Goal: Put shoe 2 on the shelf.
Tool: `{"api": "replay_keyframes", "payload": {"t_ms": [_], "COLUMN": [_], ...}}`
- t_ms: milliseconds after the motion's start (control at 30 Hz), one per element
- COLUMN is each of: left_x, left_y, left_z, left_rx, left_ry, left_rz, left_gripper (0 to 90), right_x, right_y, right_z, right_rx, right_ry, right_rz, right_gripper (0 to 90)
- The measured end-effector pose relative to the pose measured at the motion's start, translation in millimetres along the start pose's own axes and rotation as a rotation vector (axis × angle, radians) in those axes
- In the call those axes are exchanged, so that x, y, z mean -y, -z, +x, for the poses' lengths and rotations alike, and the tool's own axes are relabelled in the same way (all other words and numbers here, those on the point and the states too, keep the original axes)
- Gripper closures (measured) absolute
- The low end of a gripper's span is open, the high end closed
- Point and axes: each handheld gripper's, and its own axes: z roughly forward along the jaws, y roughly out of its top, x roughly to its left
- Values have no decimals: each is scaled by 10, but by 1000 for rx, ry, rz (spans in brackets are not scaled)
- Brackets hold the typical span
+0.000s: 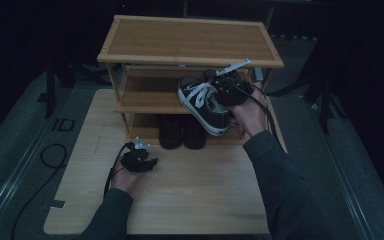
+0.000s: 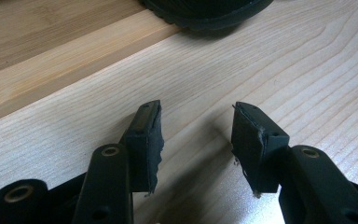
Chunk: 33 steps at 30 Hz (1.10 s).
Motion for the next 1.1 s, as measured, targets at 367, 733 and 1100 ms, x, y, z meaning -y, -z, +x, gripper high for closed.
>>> {"api": "replay_keyframes", "payload": {"t_ms": [367, 733, 1100], "left_x": [1, 2, -6], "left_y": [0, -3, 5], "left_z": [-1, -10, -28], "left_rx": [0, -2, -34], "left_ry": [-1, -5, -11], "left_rz": [0, -2, 11], "left_gripper": [529, 519, 548], "right_x": [82, 33, 105], "right_y": [83, 305, 442], "right_z": [-97, -236, -247], "right_rx": [-66, -107, -138], "right_ry": [6, 13, 36], "right_rz": [-45, -86, -155], "right_gripper": [584, 574, 690]}}
